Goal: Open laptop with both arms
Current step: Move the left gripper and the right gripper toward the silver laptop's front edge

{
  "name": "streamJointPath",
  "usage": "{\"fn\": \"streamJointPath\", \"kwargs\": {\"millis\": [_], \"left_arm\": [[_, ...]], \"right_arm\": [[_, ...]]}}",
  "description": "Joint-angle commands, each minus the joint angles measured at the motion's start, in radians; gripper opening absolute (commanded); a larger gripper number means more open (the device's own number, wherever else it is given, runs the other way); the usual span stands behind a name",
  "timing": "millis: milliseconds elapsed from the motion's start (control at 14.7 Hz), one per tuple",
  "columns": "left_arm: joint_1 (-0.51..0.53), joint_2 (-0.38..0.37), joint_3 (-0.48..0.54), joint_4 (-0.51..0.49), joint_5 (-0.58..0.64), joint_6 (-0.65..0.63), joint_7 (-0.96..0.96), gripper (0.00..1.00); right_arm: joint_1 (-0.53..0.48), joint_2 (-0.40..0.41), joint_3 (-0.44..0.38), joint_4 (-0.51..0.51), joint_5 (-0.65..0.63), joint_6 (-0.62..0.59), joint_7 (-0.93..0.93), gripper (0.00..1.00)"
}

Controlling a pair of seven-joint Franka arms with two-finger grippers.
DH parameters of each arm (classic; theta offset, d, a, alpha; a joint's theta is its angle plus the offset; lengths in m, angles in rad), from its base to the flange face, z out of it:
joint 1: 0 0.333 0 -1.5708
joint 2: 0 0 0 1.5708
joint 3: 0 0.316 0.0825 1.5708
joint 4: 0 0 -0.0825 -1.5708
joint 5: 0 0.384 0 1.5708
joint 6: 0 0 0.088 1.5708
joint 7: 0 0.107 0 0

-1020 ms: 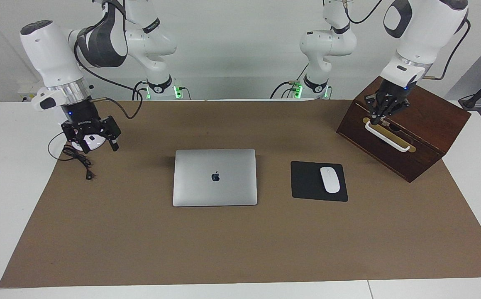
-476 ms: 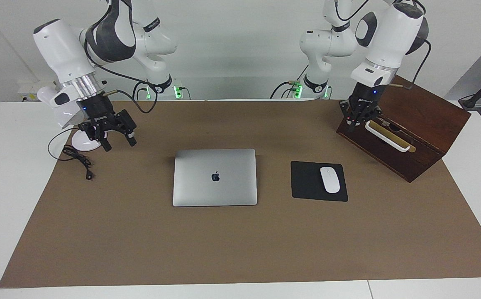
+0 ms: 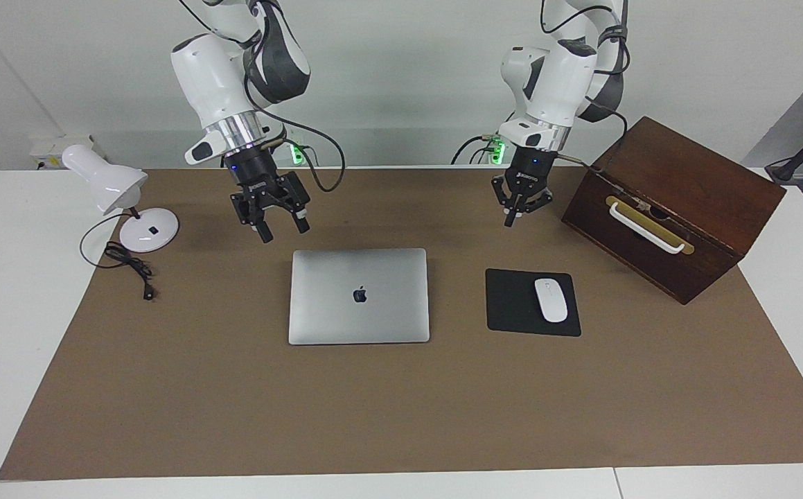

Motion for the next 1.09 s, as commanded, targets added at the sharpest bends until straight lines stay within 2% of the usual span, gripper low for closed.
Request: {"fn": "streamJointPath", "kwargs": {"millis": [0,340,544,748,884,1020], "left_arm": [[-0.069,0.004,0.015,-0.107,-0.015,0.196,0.0,0.0],[-0.158,0.148,0.015,-0.135,-0.015,0.447,-0.004,0.0],[-0.195,0.208,0.014,-0.131,-0.015,0.538,-0.008,0.0],[-0.227,0.297,0.014,-0.124,-0.013,0.667,-0.008,0.0],[-0.241,0.328,0.014,-0.113,-0.012,0.704,-0.008,0.0],[-0.25,0.354,0.014,-0.098,-0.007,0.712,-0.006,0.0]], "right_arm": [[0.04,-0.017,-0.002,-0.035,0.024,0.062,0.072,1.0],[0.123,0.048,-0.002,-0.06,0.024,0.196,0.146,1.0],[0.143,0.097,-0.002,-0.055,0.021,0.242,0.135,1.0],[0.178,0.184,-0.002,-0.06,0.018,0.389,0.088,1.0],[0.198,0.213,-0.002,-0.081,0.018,0.467,0.065,1.0],[0.211,0.201,-0.002,-0.136,0.018,0.528,0.034,1.0]]}}
